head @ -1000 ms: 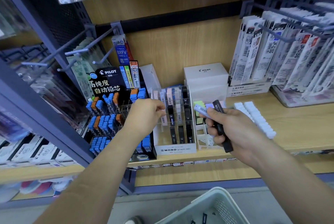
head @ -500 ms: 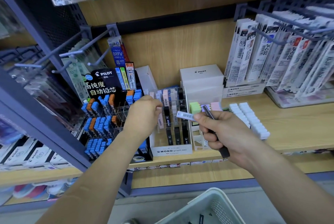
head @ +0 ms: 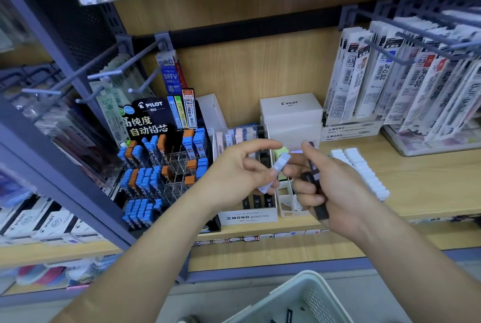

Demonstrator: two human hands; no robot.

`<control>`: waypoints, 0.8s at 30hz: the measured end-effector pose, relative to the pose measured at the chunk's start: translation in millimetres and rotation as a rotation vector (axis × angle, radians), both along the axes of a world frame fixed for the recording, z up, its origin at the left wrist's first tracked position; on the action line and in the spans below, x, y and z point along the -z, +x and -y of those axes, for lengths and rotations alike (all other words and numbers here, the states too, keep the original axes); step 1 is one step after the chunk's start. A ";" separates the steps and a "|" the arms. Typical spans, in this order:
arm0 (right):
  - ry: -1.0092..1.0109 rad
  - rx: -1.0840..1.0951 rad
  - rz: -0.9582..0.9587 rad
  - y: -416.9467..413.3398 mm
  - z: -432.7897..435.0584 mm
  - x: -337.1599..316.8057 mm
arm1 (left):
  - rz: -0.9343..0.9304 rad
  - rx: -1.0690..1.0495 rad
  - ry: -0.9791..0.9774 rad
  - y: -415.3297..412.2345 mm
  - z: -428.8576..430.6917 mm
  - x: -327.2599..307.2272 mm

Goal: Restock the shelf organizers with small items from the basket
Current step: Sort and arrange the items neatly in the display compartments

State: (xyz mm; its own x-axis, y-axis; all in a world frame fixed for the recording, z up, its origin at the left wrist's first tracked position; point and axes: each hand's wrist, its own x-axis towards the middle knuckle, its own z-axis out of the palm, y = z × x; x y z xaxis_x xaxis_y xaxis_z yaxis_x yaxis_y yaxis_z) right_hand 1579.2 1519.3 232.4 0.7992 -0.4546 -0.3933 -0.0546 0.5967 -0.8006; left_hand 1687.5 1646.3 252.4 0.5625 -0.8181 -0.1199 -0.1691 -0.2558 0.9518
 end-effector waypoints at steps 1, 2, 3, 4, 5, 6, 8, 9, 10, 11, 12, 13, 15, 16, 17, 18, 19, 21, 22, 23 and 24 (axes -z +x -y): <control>0.001 -0.004 -0.004 -0.2 -0.4 0.0 | 0.017 0.029 0.004 -1.1 -0.1 1.2; -0.006 -0.009 -0.010 -0.5 -0.9 0.3 | 0.045 0.043 0.014 -2.1 -0.1 2.8; -0.019 -0.016 -0.015 -0.5 -1.5 0.4 | 0.072 0.047 0.018 -2.8 0.6 4.4; -0.036 -0.026 -0.022 -0.5 -2.2 0.5 | 0.092 0.043 0.020 -3.1 1.1 5.8; -0.050 -0.038 -0.030 -0.1 -3.1 0.8 | 0.108 0.037 0.017 -3.2 1.7 7.1; -0.060 -0.052 -0.039 0.2 -4.0 1.2 | 0.124 0.034 0.010 -2.7 2.3 8.8; -0.082 -0.077 -0.046 0.6 -5.6 2.0 | 0.146 0.024 -0.016 -2.0 3.2 10.3; -0.097 -0.085 -0.045 0.5 -6.1 2.4 | 0.154 0.008 -0.030 -1.4 3.4 10.0; -0.108 -0.086 -0.043 0.9 -6.3 2.5 | 0.168 -0.023 -0.049 0.4 3.0 8.8; -0.111 -0.081 -0.041 1.1 -6.1 2.5 | 0.194 -0.071 -0.070 4.0 2.1 6.8; -0.105 -0.075 -0.042 1.1 -5.5 2.3 | 0.227 -0.136 -0.093 9.1 0.7 4.4; -0.093 -0.071 -0.047 1.2 -4.4 1.8 | 0.260 -0.213 -0.118 16.4 -0.9 1.6; -0.062 -0.075 -0.061 1.1 -2.5 1.2 | 0.314 -0.373 -0.158 33.6 -4.5 -3.5; -0.044 -0.078 -0.059 0.7 -1.5 0.6 | 0.352 -0.443 -0.166 42.4 -5.4 -4.7; -0.026 -0.081 -0.050 0.5 -0.6 0.7 | 0.399 -0.501 -0.160 50.5 -5.7 -5.2; -0.011 -0.084 -0.037 0.2 0.3 0.6 | 0.444 -0.546 -0.140 57.2 -5.3 -5.1; 0.001 -0.085 -0.023 0.1 1.1 1.0 | 0.484 -0.575 -0.116 62.5 -4.2 -4.3; 0.011 -0.086 -0.004 0.2 1.8 2.3 | 0.561 -0.598 -0.070 69.4 -1.3 -2.4; 0.012 -0.086 0.000 0.8 1.7 3.3 | 0.604 -0.596 -0.047 71.3 0.2 -0.6; 0.010 -0.085 -0.002 1.3 1.5 4.2 | 0.644 -0.590 -0.023 73.0 1.7 2.1; 0.008 -0.086 -0.005 2.1 1.0 4.8 | 0.675 -0.581 0.002 73.8 3.1 4.5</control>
State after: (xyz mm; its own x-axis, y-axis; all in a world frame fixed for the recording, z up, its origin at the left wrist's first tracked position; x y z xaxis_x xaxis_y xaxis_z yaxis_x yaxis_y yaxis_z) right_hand 1581.4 1518.4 227.6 0.8330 -0.3814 -0.4008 -0.1096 0.5964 -0.7952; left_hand 1761.4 1643.2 247.9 0.8399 -0.3818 0.3857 -0.5366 -0.4775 0.6958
